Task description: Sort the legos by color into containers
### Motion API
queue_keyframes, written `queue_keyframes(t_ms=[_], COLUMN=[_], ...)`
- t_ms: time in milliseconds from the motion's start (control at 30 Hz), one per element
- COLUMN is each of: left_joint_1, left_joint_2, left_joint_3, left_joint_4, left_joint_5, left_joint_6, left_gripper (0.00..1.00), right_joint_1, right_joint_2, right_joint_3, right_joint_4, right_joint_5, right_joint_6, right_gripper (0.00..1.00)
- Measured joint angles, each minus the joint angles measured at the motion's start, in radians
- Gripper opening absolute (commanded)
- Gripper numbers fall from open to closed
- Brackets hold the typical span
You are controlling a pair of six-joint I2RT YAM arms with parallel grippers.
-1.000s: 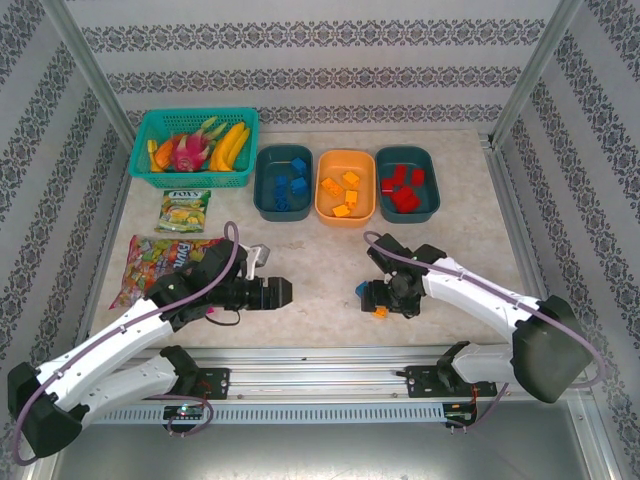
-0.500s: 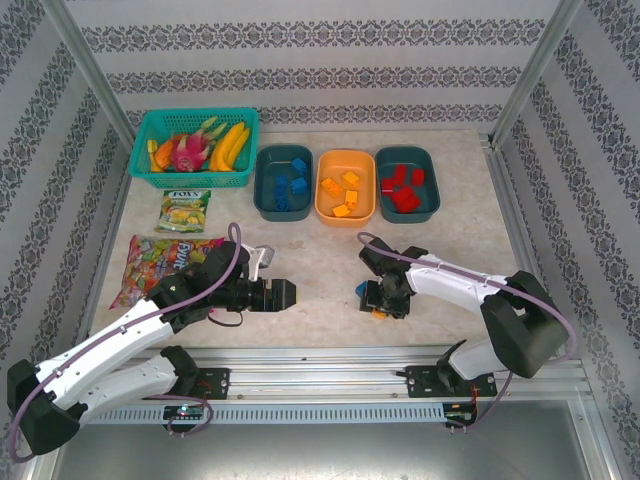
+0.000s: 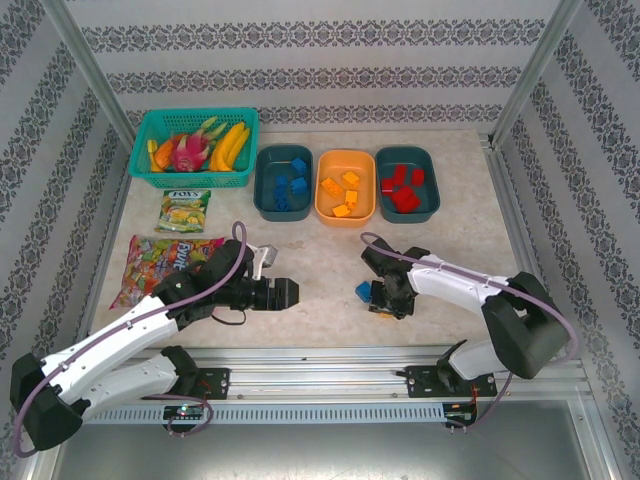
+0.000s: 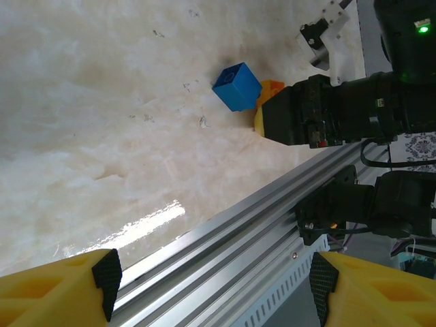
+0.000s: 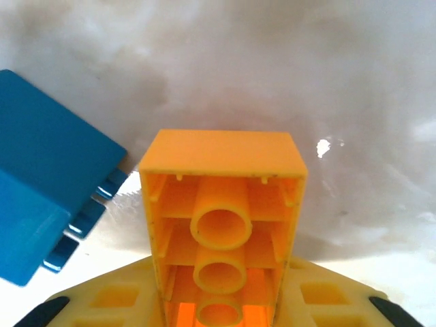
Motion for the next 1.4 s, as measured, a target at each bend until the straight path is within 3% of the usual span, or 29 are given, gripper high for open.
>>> queue_keyframes(t_ms=[233, 367, 500, 733, 900, 1200, 1400], left_joint_1=[0.000, 0.003, 0.052, 0.245, 0.330, 0.362, 0.362], left_joint_2=[0.067, 0.164, 0.246, 0.435, 0.542, 0.668, 0.721], left_joint_3=[0.132, 0.313, 0.421, 0.513, 0.560, 0.605, 0.657], left_joint_4=[0.010, -0.002, 0.011, 0.053, 0.102, 0.211, 0.244], left_joint_5=[-0.017, -0.093, -0.128, -0.125, -0.093, -0.042, -0.029], left_joint_6=[-0.027, -0.029, -0.030, -0.034, -0.034, -0.034, -0.034], left_gripper=[0.75, 0.75, 0.75, 0.75, 0.75, 0.75, 0.75], right_joint_1=[-0.003, -0.020, -0.052, -0.150, -0.209, -0.282, -0.295], right_joint_2=[-0.145, -0.111, 0.065, 0.474, 0.758, 1.136, 1.218], right_joint_3=[0.171, 0.376, 0.610, 0.994, 1.295, 1.770, 1.841], right_joint_4=[-0.164, -0.189, -0.159, -0.099, -0.091, -0.117, -0.128], right_joint_5=[0.098, 0.119, 0.104, 0.031, -0.026, -0.126, -0.129], right_joint_6=[-0.060, -0.137, -0.214, -0.295, -0.330, -0.330, -0.308], right_gripper=[0.26, 0.27, 0.26, 0.25, 0.25, 0.26, 0.29])
